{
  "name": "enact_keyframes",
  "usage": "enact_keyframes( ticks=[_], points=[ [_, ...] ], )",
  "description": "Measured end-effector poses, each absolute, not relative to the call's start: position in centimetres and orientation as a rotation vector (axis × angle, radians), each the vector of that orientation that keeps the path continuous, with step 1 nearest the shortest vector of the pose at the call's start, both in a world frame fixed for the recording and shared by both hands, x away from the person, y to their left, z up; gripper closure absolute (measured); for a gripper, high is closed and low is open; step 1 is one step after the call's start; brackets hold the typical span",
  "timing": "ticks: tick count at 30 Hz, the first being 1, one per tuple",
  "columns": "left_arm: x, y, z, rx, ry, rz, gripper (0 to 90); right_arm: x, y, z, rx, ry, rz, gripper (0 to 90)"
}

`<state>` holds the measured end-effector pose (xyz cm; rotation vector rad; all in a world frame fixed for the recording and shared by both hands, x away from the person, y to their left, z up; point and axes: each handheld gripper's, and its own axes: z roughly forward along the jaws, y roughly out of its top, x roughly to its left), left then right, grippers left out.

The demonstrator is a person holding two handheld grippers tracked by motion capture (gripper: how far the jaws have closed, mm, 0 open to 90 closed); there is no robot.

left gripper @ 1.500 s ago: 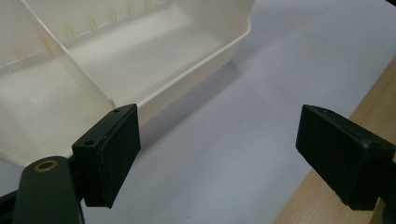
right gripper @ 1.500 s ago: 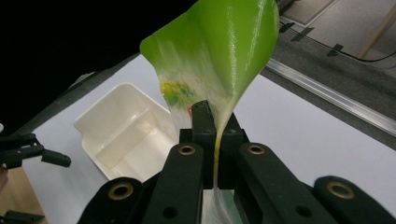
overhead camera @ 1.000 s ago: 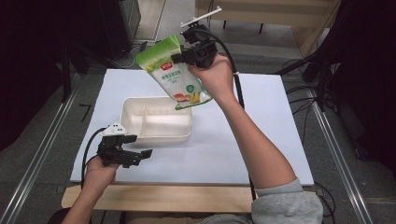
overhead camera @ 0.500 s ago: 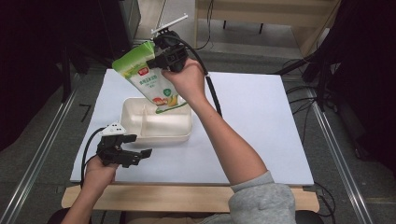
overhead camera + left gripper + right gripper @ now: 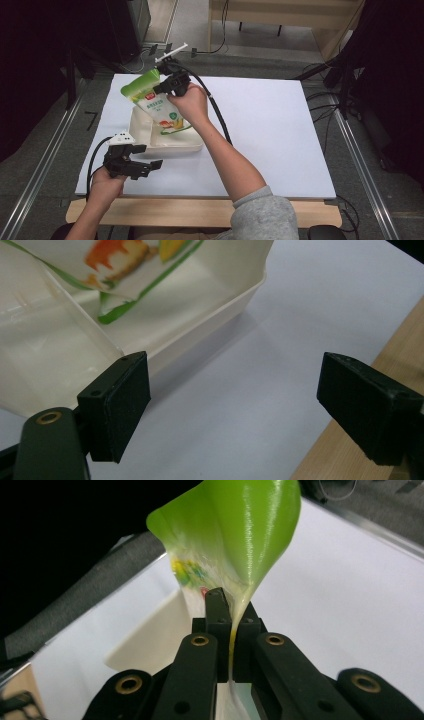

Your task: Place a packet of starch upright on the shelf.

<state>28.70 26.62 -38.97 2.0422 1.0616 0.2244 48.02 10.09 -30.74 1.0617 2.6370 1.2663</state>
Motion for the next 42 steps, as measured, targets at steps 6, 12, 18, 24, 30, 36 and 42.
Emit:
enact_keyframes(
  ticks=[6,12,18,24,30,36,42],
  points=[
    [28.7,26.4,-39.1,2.056,1.051,0.221,14.7,48.4,7.6,-32.7,1.099,2.612,1.333,90.0],
    [28.7,26.3,-39.0,2.059,1.053,0.221,14.7,49.0,5.0,-33.3,1.145,2.601,1.262,89.5],
    [28.7,26.0,-39.1,2.065,1.047,0.221,14.7,49.1,2.5,-34.7,1.210,2.566,1.331,88.6],
    [28.7,26.2,-39.1,2.061,1.046,0.224,14.7,49.0,1.8,-35.4,1.215,2.578,1.288,82.2],
    [28.7,26.1,-39.1,2.069,1.048,0.228,14.7,48.6,1.3,-35.3,1.180,2.557,1.312,65.0],
    [28.7,26.1,-39.1,2.072,1.053,0.229,14.7,47.8,-0.1,-34.7,1.090,2.530,1.344,52.7],
    [28.7,26.0,-39.1,2.071,1.053,0.223,14.7,46.6,-1.8,-34.3,1.104,2.547,1.343,51.0]
  ],
)
